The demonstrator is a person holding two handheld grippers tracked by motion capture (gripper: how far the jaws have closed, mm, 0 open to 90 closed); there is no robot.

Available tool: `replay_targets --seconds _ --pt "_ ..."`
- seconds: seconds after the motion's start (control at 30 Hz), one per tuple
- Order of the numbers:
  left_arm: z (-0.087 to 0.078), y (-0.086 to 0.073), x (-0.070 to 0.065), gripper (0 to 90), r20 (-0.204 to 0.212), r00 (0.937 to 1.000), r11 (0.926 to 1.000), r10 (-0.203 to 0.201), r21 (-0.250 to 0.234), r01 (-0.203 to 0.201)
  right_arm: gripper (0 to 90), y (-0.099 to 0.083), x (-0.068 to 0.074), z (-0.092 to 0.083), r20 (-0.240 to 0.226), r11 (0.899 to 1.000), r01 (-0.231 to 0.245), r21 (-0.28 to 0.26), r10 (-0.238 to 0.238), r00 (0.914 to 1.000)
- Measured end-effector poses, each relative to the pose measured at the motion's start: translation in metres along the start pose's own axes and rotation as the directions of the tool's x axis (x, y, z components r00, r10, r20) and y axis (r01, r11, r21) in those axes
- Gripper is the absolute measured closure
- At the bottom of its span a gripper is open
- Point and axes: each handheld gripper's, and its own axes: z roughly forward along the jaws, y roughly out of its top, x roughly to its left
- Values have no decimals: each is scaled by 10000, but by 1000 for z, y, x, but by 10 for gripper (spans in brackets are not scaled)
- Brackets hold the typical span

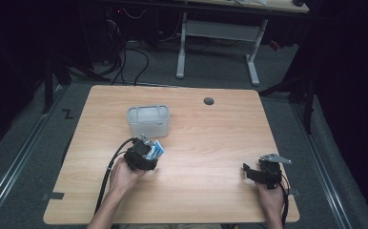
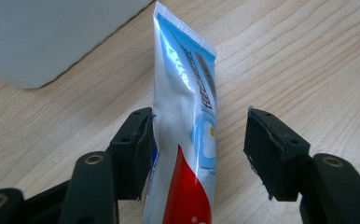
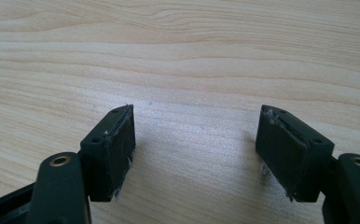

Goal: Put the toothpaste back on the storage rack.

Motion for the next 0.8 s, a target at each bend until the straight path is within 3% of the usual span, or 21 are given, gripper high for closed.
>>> replay_targets --seconds 0.37,0.8 --pt "16 2 1 463 -429 9991 9966 -23 818 58 285 0 0 0 19 10000 34 2 -34 10000" --pt "16 2 2 535 -403 9992 9957 -79 922 116 286 0 0 0 0 10000 -5 -3 5 10000"
